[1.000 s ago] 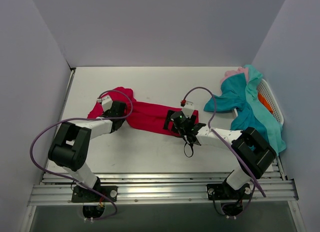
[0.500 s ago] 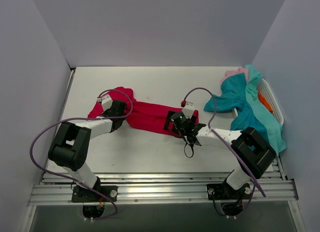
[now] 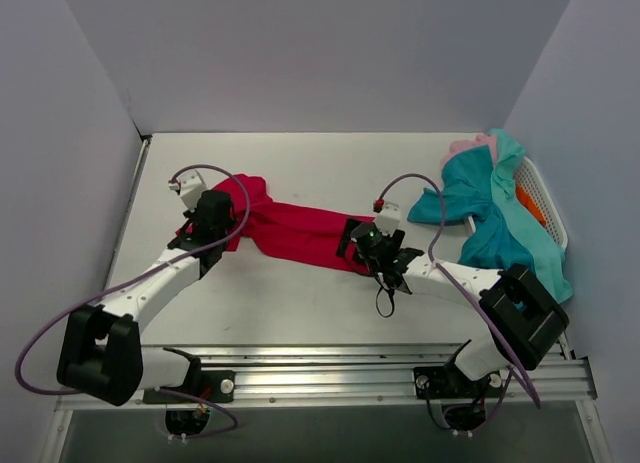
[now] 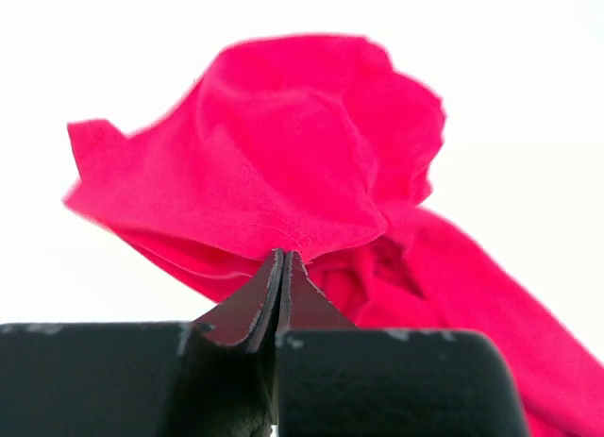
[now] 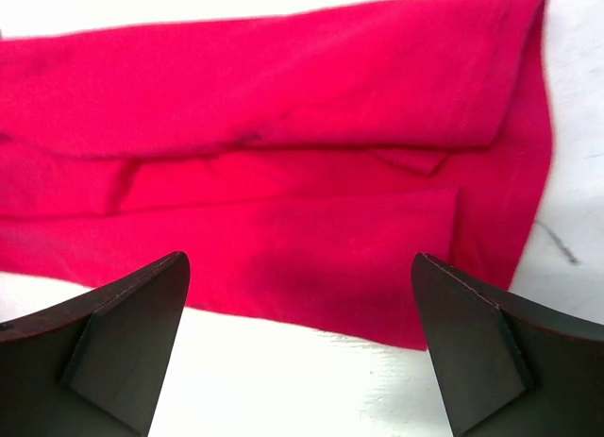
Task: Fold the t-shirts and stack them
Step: Flatten the tshirt out
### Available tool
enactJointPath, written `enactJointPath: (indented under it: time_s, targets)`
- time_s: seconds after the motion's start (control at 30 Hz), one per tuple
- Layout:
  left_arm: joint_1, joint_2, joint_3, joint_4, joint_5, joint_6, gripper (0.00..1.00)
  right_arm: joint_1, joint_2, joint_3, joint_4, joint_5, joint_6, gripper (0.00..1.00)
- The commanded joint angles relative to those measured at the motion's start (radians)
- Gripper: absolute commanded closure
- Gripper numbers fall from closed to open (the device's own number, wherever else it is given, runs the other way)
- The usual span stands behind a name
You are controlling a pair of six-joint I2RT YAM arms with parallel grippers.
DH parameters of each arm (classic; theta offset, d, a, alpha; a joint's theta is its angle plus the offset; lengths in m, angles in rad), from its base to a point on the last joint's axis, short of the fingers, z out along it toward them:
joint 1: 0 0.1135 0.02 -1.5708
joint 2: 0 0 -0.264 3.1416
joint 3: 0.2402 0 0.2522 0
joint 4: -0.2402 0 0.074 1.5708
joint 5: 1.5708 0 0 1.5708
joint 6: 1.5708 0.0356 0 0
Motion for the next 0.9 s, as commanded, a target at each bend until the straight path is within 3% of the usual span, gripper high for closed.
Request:
enactJointPath:
  time_s: [0.0,0.4,0.7,0.87]
  targets:
    - [-0.001,-0.087,0.019,-0.023,-0.037,0.053,0.98,-0.025,-0.051,-0.003,-0.051,0.076,0.01,0.01]
    - [0.008,-0.147,-0.041,0.002,-0.033,0.068,0.98,-0.142,0.042,-0.009,0.009,0.067,0.021,0.0]
    - [0.02,-0.383,-0.06,-0.061,-0.056,0.093,0.98,-0.215,0.208,0.112,0.038,0.053,-0.011,0.02]
    - [0.028,-0.395,-0.038,-0.087,-0.056,0.107,0.98,-0.24,0.222,0.149,0.032,0.018,-0.02,0.03]
